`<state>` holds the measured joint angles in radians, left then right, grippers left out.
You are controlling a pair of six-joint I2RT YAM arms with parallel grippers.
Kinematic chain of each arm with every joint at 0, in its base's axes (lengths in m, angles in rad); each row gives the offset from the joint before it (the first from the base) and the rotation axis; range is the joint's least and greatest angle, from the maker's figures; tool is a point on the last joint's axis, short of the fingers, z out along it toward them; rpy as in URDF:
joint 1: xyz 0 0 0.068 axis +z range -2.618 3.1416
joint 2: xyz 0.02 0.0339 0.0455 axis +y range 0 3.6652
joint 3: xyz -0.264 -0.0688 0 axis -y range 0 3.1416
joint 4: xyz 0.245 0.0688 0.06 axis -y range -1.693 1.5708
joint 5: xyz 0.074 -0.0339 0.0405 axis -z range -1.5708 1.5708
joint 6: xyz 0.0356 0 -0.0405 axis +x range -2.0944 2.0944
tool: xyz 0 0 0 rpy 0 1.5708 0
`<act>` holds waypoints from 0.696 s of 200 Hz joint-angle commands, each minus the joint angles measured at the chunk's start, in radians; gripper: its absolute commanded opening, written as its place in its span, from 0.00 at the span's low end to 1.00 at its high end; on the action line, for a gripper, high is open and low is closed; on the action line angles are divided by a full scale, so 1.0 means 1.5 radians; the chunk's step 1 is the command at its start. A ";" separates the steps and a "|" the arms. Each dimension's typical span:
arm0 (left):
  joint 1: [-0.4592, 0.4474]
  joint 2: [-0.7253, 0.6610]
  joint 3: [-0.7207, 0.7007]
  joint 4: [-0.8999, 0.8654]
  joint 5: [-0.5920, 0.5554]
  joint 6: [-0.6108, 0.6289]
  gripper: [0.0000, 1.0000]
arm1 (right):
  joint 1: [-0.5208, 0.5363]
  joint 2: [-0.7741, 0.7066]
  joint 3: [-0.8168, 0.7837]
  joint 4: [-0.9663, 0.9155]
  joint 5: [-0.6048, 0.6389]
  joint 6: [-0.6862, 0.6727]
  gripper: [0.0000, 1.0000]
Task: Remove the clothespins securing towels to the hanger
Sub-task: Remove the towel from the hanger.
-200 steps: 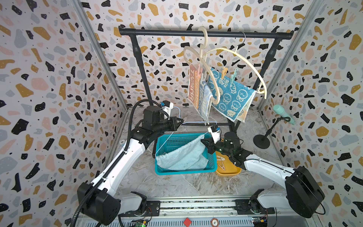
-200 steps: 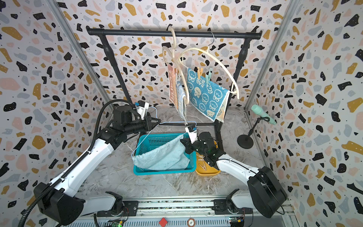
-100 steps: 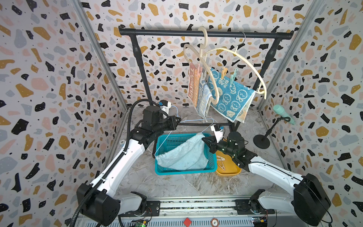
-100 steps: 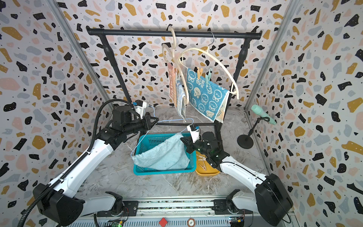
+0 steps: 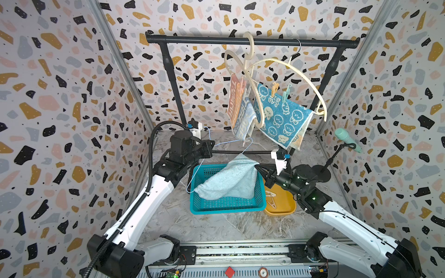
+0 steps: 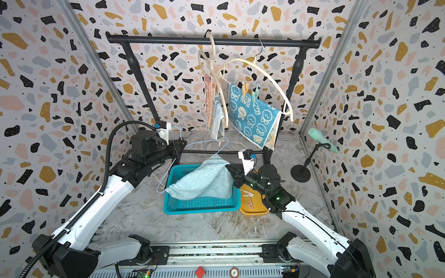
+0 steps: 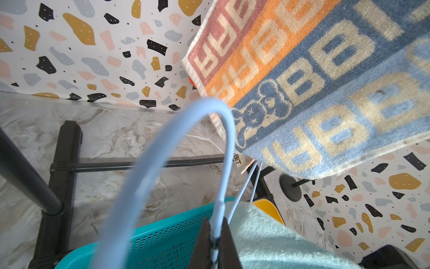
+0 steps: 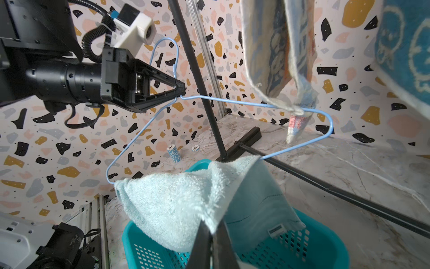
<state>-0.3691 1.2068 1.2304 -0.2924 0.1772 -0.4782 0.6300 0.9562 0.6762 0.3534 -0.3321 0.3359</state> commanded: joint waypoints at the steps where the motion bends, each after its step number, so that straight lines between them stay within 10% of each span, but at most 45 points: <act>1: 0.005 -0.016 -0.008 0.015 -0.042 0.021 0.00 | -0.001 -0.025 0.035 -0.021 0.012 -0.002 0.00; 139: 0.005 -0.035 -0.017 0.012 -0.112 0.058 0.00 | -0.008 -0.098 0.131 -0.084 0.052 -0.012 0.00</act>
<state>-0.3691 1.1763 1.2179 -0.2932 0.0498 -0.4213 0.6258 0.8360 0.8211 0.2367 -0.2840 0.3302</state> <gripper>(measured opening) 0.064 0.049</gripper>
